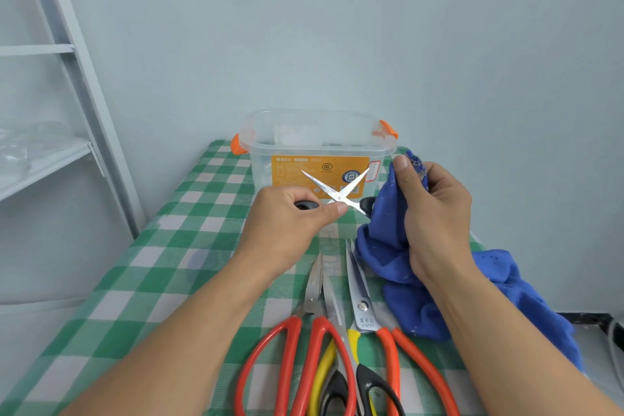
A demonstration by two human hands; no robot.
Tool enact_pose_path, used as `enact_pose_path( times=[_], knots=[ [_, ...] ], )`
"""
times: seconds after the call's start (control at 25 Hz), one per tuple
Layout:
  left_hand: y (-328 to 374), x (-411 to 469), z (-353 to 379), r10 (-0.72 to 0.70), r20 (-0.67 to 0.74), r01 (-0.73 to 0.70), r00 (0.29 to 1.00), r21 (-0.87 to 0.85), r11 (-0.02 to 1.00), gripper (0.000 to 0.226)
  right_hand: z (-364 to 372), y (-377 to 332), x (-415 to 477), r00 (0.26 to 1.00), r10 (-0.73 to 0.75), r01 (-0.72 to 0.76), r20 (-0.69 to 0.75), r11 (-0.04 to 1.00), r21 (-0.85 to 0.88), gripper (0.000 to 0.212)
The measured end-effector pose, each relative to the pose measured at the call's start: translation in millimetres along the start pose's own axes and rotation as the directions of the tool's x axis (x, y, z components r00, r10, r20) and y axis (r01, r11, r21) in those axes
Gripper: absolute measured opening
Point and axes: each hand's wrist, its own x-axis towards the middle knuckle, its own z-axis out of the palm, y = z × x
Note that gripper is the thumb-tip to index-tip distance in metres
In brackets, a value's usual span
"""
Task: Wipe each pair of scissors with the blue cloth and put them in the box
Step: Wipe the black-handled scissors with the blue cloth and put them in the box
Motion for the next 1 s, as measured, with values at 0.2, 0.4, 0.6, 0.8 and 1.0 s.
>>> enact_pose_path(
  times=[0.2,0.4,0.6,0.8,1.0],
  knots=[
    [1,3,-4,-0.009,-0.037,0.009,0.999,0.005,1.0,0.029,2,-1,-6,0.973,-0.116,0.148,0.199,0.977,-0.151,0.016],
    [2,3,-6,-0.041,-0.039,0.038,0.998,-0.071,0.997,0.02,1,5,-2,0.965,0.04,0.011,0.258,0.981,-0.195,0.017],
    [7,0,-13,-0.067,0.034,0.073,0.997,-0.207,0.976,0.007,3,6,-4,0.96,0.071,-0.011,0.271,0.977,-0.215,0.019],
    [12,-2,-9,-0.195,0.114,0.224,0.974,-0.597,0.771,0.004,5,4,-5,0.975,0.006,0.029,0.222,0.988,-0.155,0.022],
    [12,-2,-1,-0.266,0.238,0.345,0.934,-0.793,0.502,0.005,6,4,-6,0.977,-0.039,0.069,0.21,0.988,-0.136,0.021]
  ],
)
